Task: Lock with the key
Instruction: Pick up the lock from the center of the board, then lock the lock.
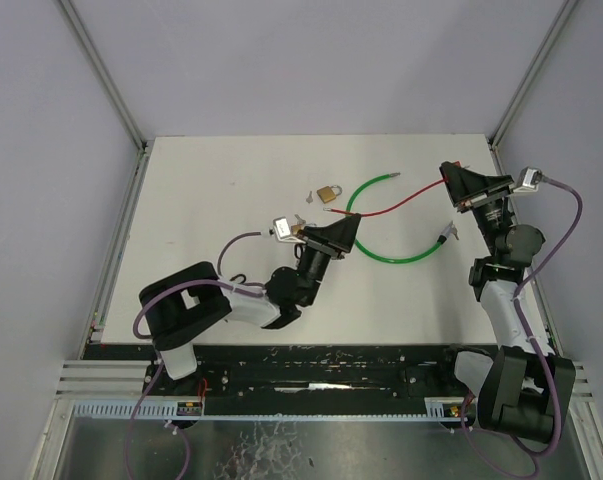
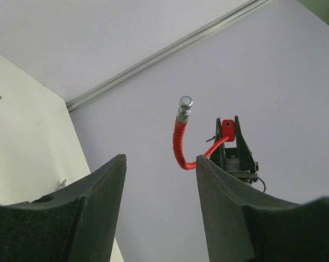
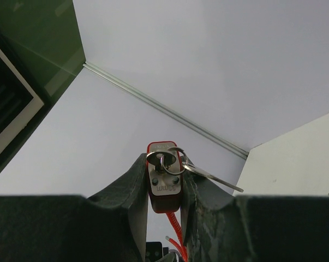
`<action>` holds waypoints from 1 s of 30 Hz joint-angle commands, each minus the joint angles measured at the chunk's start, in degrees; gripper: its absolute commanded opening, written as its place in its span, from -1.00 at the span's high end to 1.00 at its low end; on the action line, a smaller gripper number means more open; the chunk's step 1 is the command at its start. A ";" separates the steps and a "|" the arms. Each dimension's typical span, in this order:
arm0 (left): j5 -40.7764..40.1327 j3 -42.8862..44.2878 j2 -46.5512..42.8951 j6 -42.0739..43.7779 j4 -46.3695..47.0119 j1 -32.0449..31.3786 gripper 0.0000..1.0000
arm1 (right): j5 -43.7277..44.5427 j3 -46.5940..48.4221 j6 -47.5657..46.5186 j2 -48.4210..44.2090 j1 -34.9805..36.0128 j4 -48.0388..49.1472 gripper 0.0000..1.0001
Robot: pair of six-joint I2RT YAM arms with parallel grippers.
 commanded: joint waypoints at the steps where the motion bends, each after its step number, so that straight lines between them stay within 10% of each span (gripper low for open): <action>1: -4.04 3.01 1.24 2.59 3.86 -0.33 -0.04 | 1.64 0.01 1.90 -1.73 0.32 2.03 1.00; 17: -4.73 5.55 0.77 6.55 3.95 -0.24 0.97 | 0.84 -1.55 3.05 -2.93 0.32 1.23 1.00; 30: 17.47 1.75 -4.93 23.79 3.00 4.87 1.00 | -15.63 0.97 -14.65 -1.18 1.50 4.13 1.00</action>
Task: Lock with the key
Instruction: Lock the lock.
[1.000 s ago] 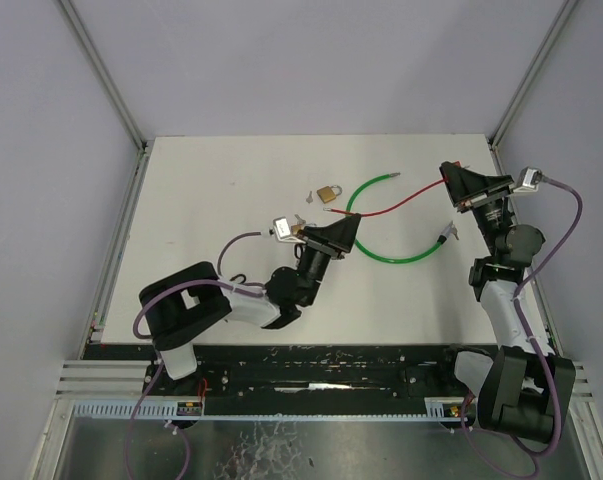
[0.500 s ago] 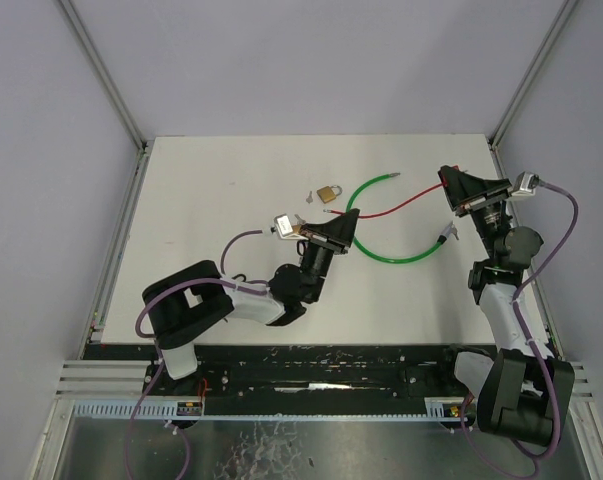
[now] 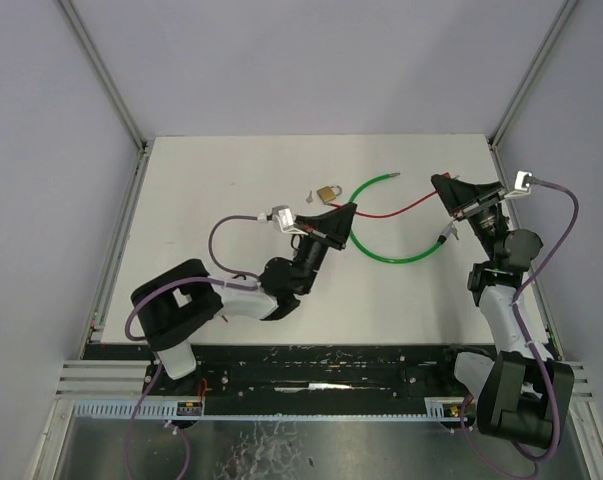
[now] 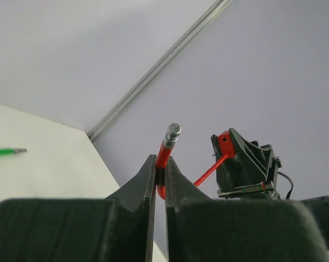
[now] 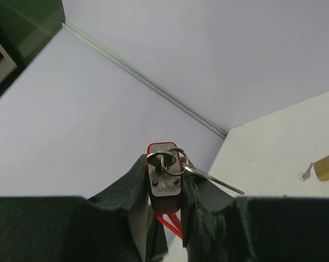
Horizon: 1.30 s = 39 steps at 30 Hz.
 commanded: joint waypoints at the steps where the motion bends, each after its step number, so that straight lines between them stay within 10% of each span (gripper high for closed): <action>1: 15.73 -2.56 -5.33 8.67 1.30 3.64 1.00 | -14.22 4.17 -11.27 1.73 1.87 5.78 1.00; 10: 48.06 3.62 -14.05 11.08 -36.10 11.45 1.00 | -28.32 7.76 -24.85 2.56 4.51 -3.68 1.00; 18: 69.38 7.86 -6.17 8.63 -35.61 11.82 0.99 | -31.08 5.82 -33.71 2.26 8.14 -12.88 1.00; 39: 81.35 16.21 3.55 7.32 -43.05 11.83 0.99 | -36.61 7.67 -45.26 5.90 12.59 -23.77 1.00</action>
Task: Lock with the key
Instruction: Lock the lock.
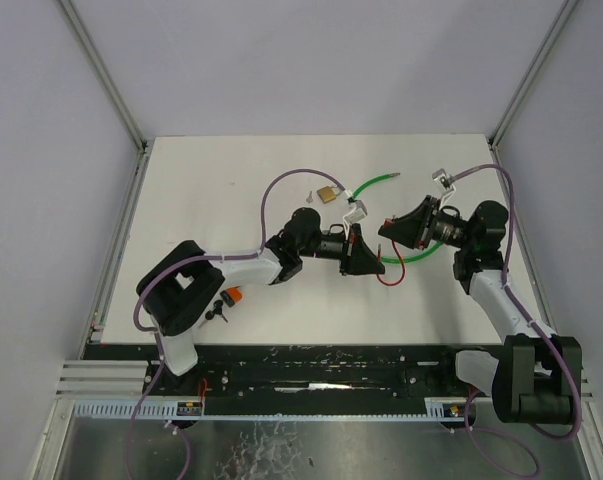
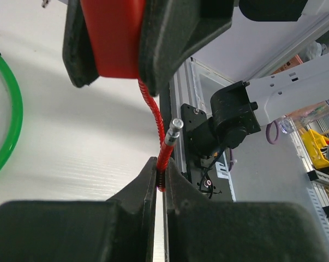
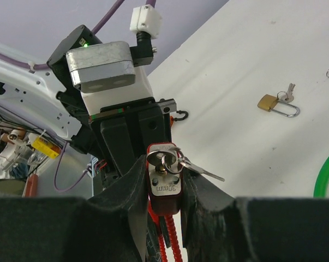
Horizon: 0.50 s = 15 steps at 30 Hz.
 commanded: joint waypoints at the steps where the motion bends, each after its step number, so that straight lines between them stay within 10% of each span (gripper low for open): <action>1: 2.00 3.13 0.66 -0.59 -0.11 -0.25 0.99 | -3.04 2.67 -3.31 -0.82 1.66 -1.84 1.00; 15: 0.04 2.71 0.46 -0.73 -0.70 0.64 0.99 | -5.33 3.74 -10.41 -2.36 3.03 -10.56 1.00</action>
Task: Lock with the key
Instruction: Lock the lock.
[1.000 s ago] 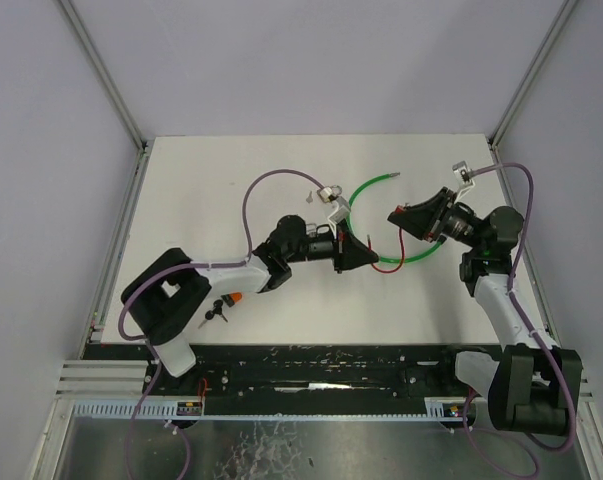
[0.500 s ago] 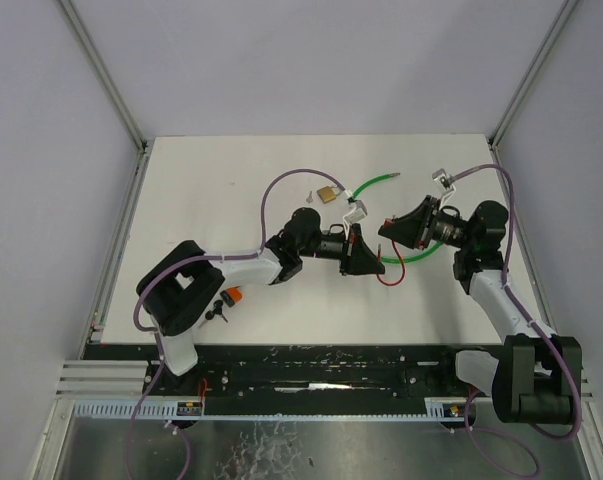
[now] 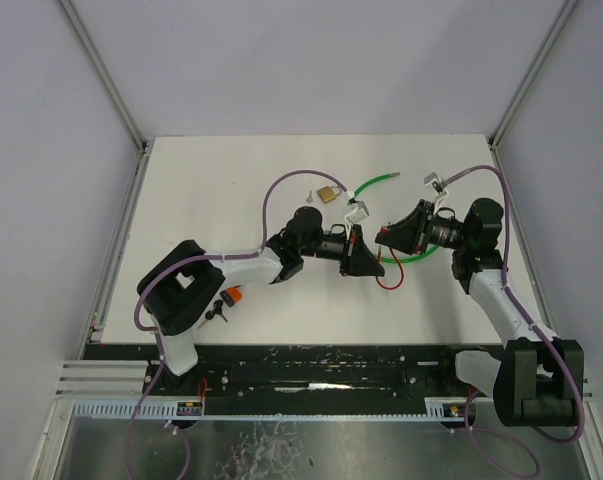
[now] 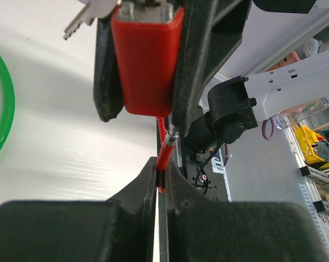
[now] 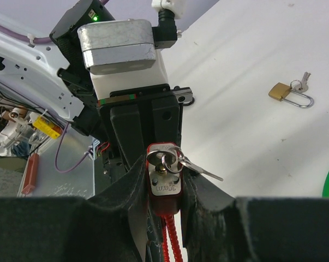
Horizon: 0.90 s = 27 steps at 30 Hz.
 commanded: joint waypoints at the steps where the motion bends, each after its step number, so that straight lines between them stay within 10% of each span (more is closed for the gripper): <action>1: -0.95 1.56 -0.01 -0.31 2.33 0.59 0.99 | -2.84 2.85 -3.09 -1.71 1.53 -2.88 1.00; 27: -0.23 -0.30 0.04 -5.15 8.80 2.64 1.00 | -3.68 3.55 -9.85 -1.95 3.36 -9.76 1.00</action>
